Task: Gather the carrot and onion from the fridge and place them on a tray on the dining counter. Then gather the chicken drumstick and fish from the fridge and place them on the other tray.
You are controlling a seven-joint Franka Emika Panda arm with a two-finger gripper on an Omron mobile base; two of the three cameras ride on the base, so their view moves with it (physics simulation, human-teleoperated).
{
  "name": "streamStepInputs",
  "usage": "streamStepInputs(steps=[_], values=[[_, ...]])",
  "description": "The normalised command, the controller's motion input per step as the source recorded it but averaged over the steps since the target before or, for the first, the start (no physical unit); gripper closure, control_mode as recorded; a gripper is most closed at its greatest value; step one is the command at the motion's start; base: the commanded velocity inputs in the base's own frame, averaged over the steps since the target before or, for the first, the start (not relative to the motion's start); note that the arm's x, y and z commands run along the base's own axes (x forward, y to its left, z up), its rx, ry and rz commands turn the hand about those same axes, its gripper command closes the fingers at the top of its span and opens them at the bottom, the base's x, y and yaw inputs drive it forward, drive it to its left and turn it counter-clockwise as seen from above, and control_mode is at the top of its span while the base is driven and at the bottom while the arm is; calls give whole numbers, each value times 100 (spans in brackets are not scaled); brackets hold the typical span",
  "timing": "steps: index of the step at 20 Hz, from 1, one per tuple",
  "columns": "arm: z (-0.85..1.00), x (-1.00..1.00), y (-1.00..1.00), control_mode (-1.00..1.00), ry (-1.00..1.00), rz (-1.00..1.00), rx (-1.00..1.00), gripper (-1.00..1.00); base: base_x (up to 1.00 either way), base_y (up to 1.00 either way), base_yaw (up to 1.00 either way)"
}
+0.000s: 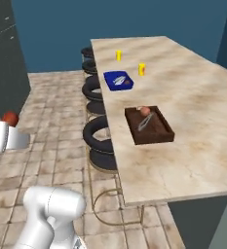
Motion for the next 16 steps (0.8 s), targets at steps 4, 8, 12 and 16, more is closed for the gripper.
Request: streamStepInputs(steps=[4, 8, 12, 16], values=[[0, 0, 0, 100, 0, 0, 0, 100, 50, 65, -50], [0, 0, 0, 100, 0, 0, 0, 100, 47, 58, -49], [0, 0, 0, 100, 0, 0, 0, 100, 48, 60, -49], [0, 0, 0, 100, 0, 0, 0, 100, 47, 64, -50]])
